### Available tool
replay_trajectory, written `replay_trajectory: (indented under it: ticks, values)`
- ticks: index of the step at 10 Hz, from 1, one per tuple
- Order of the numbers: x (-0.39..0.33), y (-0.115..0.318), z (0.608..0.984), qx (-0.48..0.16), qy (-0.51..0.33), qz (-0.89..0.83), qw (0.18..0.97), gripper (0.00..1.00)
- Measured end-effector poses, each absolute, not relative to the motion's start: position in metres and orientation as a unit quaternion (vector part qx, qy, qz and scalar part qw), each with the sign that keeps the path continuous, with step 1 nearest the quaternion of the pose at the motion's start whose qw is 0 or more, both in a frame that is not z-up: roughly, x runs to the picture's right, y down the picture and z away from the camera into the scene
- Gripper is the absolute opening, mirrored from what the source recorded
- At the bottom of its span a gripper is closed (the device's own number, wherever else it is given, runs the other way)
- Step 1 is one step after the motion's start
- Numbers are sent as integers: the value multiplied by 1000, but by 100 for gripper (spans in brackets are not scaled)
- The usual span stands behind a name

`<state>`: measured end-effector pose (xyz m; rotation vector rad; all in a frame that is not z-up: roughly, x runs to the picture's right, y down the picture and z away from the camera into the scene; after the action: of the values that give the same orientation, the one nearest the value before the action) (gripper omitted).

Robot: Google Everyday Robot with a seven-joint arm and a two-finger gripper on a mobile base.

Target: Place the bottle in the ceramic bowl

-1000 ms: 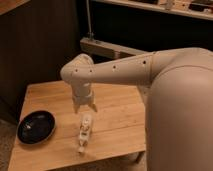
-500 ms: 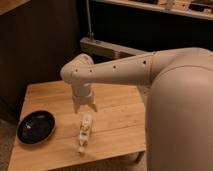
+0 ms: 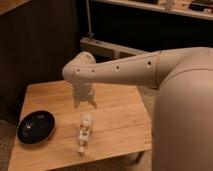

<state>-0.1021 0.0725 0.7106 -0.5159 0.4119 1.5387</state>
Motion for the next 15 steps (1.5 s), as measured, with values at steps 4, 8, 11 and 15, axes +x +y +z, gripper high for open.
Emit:
replay_trajectory:
  ticks: [4,8,11,15]
  values:
    - [-108,98,730,-233,170,710,643,65]
    - [-111,129,755,-271,181,717,616,65]
    - [-115,149,769,-278,180,719,611,65]
    - [-117,176,789,-286,173,720,608,65]
